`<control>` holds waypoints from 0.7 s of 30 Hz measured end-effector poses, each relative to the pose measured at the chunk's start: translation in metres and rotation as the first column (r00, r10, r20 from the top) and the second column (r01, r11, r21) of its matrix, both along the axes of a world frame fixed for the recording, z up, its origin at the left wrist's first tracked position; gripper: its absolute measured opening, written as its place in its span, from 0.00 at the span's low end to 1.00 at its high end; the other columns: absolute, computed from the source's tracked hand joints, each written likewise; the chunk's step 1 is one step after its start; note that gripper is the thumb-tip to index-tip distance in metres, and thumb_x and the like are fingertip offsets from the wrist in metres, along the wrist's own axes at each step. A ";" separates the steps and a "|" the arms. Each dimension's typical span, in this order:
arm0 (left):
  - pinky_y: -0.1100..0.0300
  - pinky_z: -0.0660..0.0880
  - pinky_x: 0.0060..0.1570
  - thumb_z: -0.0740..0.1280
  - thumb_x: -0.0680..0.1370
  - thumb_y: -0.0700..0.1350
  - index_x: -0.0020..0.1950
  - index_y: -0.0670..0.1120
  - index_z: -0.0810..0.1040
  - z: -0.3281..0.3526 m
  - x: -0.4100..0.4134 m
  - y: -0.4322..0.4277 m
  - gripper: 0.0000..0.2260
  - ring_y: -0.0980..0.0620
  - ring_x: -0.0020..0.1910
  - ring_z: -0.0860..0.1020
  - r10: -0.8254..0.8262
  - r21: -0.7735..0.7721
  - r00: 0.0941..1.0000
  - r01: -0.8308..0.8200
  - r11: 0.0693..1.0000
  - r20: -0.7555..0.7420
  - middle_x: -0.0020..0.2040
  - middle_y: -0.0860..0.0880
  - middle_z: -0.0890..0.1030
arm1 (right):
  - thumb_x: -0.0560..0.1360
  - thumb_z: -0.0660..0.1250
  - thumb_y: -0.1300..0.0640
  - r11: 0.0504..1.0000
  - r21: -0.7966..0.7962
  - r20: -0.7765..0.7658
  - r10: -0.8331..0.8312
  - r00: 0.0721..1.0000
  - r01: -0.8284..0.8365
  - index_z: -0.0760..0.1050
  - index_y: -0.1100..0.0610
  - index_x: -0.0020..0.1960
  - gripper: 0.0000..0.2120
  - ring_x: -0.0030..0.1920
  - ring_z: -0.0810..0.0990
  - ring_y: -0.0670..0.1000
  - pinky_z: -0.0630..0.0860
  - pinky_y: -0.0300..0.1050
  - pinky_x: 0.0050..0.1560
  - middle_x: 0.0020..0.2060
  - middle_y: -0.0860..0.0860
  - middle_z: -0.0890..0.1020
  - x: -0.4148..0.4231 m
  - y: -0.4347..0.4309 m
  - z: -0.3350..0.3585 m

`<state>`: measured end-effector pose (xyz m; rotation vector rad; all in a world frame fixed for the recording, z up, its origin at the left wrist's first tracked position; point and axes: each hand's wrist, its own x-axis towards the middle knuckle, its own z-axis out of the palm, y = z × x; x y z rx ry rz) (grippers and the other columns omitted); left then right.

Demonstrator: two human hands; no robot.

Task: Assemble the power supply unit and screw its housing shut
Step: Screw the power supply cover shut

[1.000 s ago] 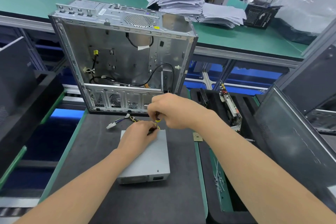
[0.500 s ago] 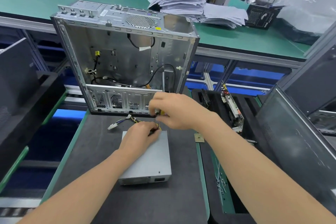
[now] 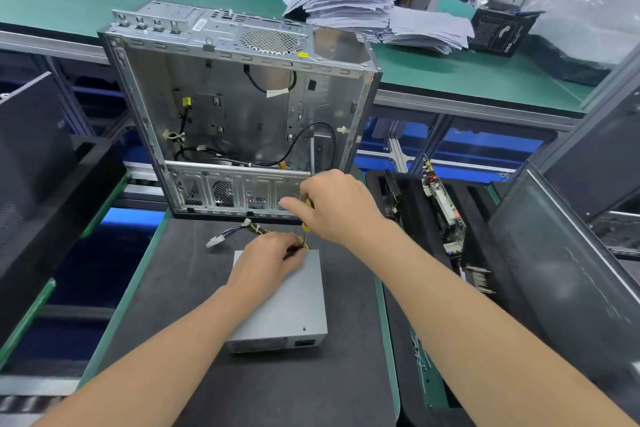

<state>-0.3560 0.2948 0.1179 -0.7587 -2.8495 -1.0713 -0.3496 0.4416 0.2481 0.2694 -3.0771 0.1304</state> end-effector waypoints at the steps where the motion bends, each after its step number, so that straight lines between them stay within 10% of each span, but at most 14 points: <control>1: 0.46 0.75 0.43 0.69 0.80 0.45 0.41 0.45 0.78 0.000 0.000 0.000 0.08 0.45 0.40 0.76 0.004 0.001 1.000 -0.004 1.000 -0.013 0.36 0.50 0.80 | 0.82 0.65 0.43 0.987 0.002 0.033 0.161 0.986 -0.162 0.78 0.53 0.48 0.14 0.46 0.79 0.56 0.71 0.48 0.41 0.47 0.49 0.77 0.000 0.004 0.006; 5: 0.47 0.76 0.45 0.68 0.80 0.45 0.43 0.44 0.80 -0.002 -0.001 0.000 0.07 0.45 0.43 0.77 0.004 -0.013 1.000 -0.004 1.000 -0.004 0.39 0.50 0.81 | 0.76 0.66 0.65 0.909 0.020 0.228 0.401 0.887 -0.416 0.78 0.51 0.52 0.10 0.52 0.76 0.52 0.74 0.48 0.41 0.50 0.47 0.76 -0.005 0.012 0.017; 7: 0.47 0.77 0.47 0.69 0.80 0.45 0.45 0.45 0.82 -0.003 -0.002 0.000 0.06 0.47 0.45 0.78 0.003 0.005 1.000 -0.003 1.000 0.009 0.41 0.50 0.83 | 0.80 0.68 0.58 0.952 0.007 0.176 0.301 0.937 -0.307 0.78 0.53 0.53 0.03 0.50 0.75 0.53 0.77 0.52 0.46 0.44 0.48 0.75 -0.006 0.009 0.014; 14: 0.48 0.77 0.51 0.70 0.80 0.46 0.49 0.47 0.84 -0.006 -0.003 -0.001 0.05 0.49 0.48 0.80 -0.016 0.038 0.999 0.014 0.999 0.034 0.44 0.52 0.85 | 0.83 0.60 0.35 0.979 0.017 -0.035 -0.205 0.978 0.205 0.62 0.54 0.33 0.28 0.34 0.68 0.58 0.61 0.48 0.35 0.31 0.50 0.65 -0.002 -0.001 -0.006; 21: 0.54 0.79 0.52 0.70 0.76 0.41 0.49 0.49 0.86 -0.004 -0.005 -0.006 0.06 0.54 0.47 0.83 -0.035 0.084 0.996 0.028 0.996 0.087 0.44 0.56 0.86 | 0.80 0.68 0.60 0.926 -0.267 0.189 0.321 0.928 -0.266 0.75 0.54 0.54 0.04 0.47 0.79 0.53 0.78 0.53 0.49 0.46 0.50 0.82 0.001 0.019 0.002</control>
